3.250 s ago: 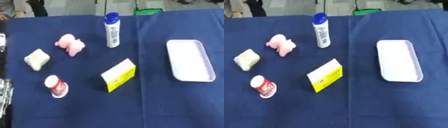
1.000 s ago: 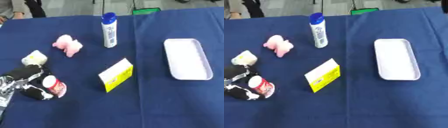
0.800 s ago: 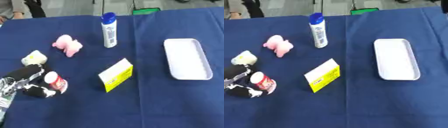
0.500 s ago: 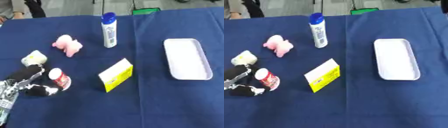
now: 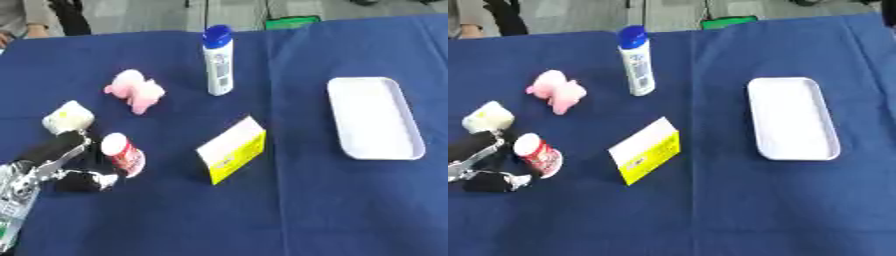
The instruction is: Pick up objects on the table and place them in the box.
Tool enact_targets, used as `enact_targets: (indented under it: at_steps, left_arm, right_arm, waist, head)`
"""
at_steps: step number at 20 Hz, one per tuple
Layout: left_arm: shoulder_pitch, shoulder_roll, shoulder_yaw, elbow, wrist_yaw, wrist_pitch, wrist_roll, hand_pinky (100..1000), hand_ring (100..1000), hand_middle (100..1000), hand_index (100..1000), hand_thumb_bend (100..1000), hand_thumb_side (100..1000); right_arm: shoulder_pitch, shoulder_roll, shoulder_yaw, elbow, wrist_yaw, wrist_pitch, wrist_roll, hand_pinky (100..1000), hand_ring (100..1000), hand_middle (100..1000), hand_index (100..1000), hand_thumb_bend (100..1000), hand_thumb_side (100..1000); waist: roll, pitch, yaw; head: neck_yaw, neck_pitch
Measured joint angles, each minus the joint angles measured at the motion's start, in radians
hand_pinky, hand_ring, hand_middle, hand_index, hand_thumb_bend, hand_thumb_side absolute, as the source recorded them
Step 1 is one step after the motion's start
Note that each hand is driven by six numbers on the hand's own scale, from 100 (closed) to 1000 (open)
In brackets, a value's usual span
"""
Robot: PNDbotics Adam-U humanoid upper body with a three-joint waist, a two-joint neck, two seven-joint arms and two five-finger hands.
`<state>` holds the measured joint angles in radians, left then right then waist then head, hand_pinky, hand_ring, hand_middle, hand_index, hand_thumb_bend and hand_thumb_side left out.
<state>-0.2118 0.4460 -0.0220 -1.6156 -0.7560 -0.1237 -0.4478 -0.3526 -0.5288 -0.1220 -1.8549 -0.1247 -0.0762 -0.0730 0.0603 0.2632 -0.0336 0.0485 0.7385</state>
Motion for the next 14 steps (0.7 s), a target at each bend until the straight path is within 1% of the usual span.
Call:
enact_targets:
  at_steps: [1,2,3,4,6,7,8,9,12,13,14]
  left_arm:
    - [-0.001,0.000,0.000,0.004,0.009,0.001,0.003,186,369,478,612,610,551]
    - [-0.001,0.000,0.000,0.009,0.015,0.001,0.004,323,440,527,655,661,577]
    - [-0.002,-0.001,0.000,0.013,0.018,0.000,0.002,356,469,549,671,675,580]
    - [-0.004,-0.004,0.000,0.016,0.018,-0.001,-0.003,456,533,594,693,724,583]
    - [-0.008,-0.008,0.000,0.019,0.015,-0.005,-0.015,469,547,606,702,738,582]
    - [-0.009,-0.008,0.000,0.019,0.010,-0.008,-0.021,581,650,675,728,787,583]
    - [-0.011,-0.009,0.000,0.019,0.002,-0.009,-0.025,614,687,707,740,804,585]
    - [-0.013,-0.009,0.000,0.019,-0.009,-0.011,-0.029,683,753,748,743,824,588]
    - [-0.019,-0.013,0.000,0.015,-0.050,-0.011,-0.039,708,776,765,744,833,591]
    - [-0.019,-0.016,0.000,0.012,-0.062,-0.011,-0.041,748,814,796,751,852,596]
    - [-0.020,-0.017,0.000,0.011,-0.073,-0.010,-0.043,756,820,801,752,854,597]
  right_arm:
    - [0.000,0.000,0.000,0.000,0.000,0.000,0.000,834,853,879,844,497,472]
    - [0.000,0.000,0.000,0.000,0.000,0.000,0.000,834,853,879,844,497,472]
    - [0.000,0.000,0.000,0.000,0.000,0.000,0.000,834,853,879,844,496,472]
    - [0.000,0.000,0.000,0.000,0.000,0.000,0.000,834,853,879,844,496,472]
    - [0.000,0.000,0.000,0.000,0.000,0.000,0.000,834,853,879,844,498,469]
    - [0.000,0.000,0.000,0.000,0.000,0.000,0.000,834,853,879,844,496,472]
    - [0.000,0.000,0.000,0.000,0.000,0.000,0.000,833,853,879,844,496,472]
    - [0.000,0.000,0.000,0.000,0.000,0.000,0.000,834,853,879,844,497,472]
    - [0.000,0.000,0.000,0.000,0.001,0.000,0.001,834,853,879,844,496,472]
    - [0.000,0.000,0.000,0.000,0.001,0.000,0.001,834,853,879,844,496,472]
    - [0.000,0.000,0.000,0.000,0.001,0.000,0.001,834,853,880,844,496,472]
  waist:
    - [0.000,0.000,0.000]
    - [0.000,0.000,0.000]
    - [0.000,0.000,0.000]
    - [0.000,0.000,0.000]
    - [0.000,0.000,-0.001]
    - [0.000,0.000,-0.001]
    - [0.000,0.000,-0.001]
    - [0.000,0.000,-0.001]
    - [0.000,0.000,-0.002]
    - [0.000,0.000,-0.002]
    - [0.000,0.000,-0.002]
  head:
    - [0.000,0.000]
    - [0.000,0.000]
    - [0.000,0.000]
    - [-0.001,0.000]
    - [-0.001,0.000]
    - [-0.001,0.000]
    - [-0.001,0.000]
    - [-0.001,0.000]
    - [-0.001,0.000]
    - [-0.001,0.000]
    - [-0.001,0.000]
